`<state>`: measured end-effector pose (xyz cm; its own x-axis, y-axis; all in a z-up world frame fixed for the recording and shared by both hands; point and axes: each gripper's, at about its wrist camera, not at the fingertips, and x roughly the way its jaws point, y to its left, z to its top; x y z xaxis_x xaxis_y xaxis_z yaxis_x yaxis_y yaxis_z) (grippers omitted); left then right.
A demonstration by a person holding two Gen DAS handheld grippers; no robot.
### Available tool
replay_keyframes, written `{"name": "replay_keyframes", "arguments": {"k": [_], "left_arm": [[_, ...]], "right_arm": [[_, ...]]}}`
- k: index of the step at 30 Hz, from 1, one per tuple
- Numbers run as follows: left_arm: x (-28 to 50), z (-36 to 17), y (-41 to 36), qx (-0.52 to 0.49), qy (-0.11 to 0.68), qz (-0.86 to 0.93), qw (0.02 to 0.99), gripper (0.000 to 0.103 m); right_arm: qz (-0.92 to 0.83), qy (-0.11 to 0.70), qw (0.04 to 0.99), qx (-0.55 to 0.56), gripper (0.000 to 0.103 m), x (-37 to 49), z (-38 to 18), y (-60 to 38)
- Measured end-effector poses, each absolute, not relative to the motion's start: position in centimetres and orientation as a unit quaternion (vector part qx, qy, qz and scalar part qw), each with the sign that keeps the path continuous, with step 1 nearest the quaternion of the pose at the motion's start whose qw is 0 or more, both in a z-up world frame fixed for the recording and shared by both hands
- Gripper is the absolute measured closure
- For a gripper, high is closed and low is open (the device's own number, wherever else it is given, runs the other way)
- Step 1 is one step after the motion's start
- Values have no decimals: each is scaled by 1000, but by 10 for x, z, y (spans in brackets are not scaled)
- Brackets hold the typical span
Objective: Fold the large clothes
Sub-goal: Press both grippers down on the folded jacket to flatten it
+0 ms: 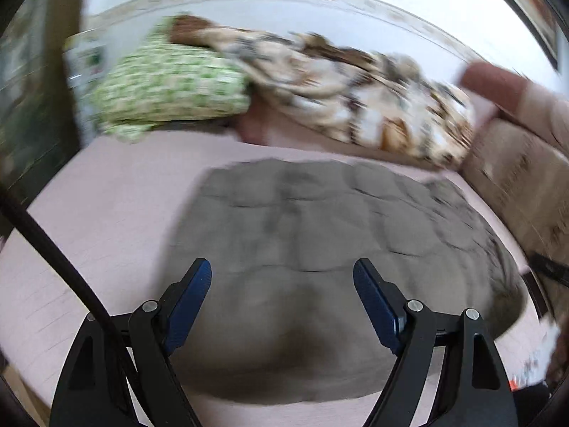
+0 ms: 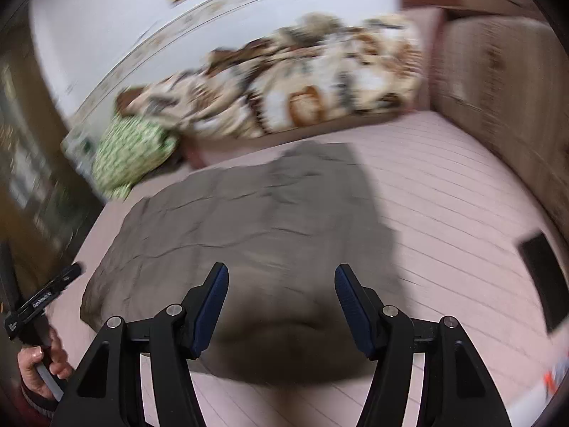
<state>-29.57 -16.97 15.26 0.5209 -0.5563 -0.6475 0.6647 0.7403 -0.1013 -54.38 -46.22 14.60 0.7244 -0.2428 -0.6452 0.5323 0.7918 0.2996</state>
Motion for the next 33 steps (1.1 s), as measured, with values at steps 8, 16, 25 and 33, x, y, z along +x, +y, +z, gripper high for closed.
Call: {"name": "replay_keyframes", "arguments": {"k": [8,16,25,33], "left_arm": [[-308,106,-246,143,345,-342,862,21],[-304,79,-254,155,343,-326,867,19],[-304,69,-259,166,342,-314,870,18],[-312,81,-246,144,328,-317,878,18]], "right_arm": [[-211,356,895,166,36,-448,119,-424],[-223,394,883,123,33,-423,85,-422],[-235,406,877,105,32,-415,72,-417],[-226,369,895,110,33,-436,88,-411]]}}
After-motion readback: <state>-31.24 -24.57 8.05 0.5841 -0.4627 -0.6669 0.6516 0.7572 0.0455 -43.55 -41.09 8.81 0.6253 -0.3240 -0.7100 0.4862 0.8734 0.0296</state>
